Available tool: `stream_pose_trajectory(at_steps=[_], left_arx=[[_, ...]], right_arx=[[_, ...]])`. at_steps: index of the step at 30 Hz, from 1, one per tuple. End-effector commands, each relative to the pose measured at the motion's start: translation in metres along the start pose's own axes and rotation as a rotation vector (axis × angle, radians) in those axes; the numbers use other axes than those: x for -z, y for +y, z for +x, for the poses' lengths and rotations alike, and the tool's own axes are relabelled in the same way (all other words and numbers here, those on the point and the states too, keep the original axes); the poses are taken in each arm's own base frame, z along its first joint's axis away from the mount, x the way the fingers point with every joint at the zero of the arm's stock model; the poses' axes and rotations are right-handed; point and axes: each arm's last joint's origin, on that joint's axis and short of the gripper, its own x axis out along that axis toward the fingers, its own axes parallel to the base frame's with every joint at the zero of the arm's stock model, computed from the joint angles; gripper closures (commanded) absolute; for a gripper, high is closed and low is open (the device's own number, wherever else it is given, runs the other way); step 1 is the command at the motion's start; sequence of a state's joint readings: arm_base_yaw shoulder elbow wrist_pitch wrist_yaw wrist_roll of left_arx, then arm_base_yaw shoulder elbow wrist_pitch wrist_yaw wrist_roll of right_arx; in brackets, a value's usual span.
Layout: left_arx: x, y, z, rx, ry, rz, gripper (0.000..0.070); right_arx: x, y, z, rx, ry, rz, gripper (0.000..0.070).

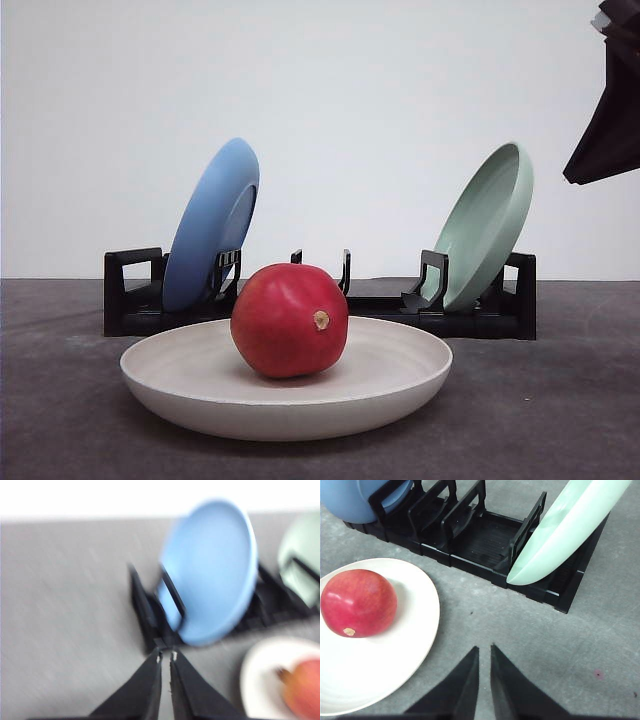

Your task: Place pomegranate in white plate

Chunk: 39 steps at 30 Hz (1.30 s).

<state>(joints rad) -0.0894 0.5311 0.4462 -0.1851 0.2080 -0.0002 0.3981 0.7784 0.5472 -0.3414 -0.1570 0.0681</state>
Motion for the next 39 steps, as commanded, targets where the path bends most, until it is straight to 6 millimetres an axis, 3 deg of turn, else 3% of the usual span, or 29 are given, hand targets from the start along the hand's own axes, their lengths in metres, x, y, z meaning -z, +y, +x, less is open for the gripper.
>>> stream_pose_trajectory(at_steps=[1,9,20,30,39], left_arx=[[0.009,0.003,-0.003,-0.04,-0.025,0.006,0.0691],[0.05,0.014,-0.02,-0.287,-0.037,-0.048,0.0689],[0.087,0.014,-0.024,-0.316,-0.056,-0.046,0.0689],[0.106,0.014,-0.019,-0.307,-0.034,-0.047,0.0689],[0.106,0.01,-0.017,-0.265,-0.047,-0.037,0.0689]], right_arx=[[-0.002,0.001,0.0,-0.003,-0.008,0.003,0.0664],[-0.002,0.001,0.0,-0.003,-0.008,0.003,0.0664],[-0.002,0.001,0.0,-0.003,-0.008,0.003,0.0664],[-0.002,0.001,0.0,-0.003,-0.01,0.003,0.0664],[-0.003,0.001,0.0,-0.004,-0.011,0.002,0.0664]])
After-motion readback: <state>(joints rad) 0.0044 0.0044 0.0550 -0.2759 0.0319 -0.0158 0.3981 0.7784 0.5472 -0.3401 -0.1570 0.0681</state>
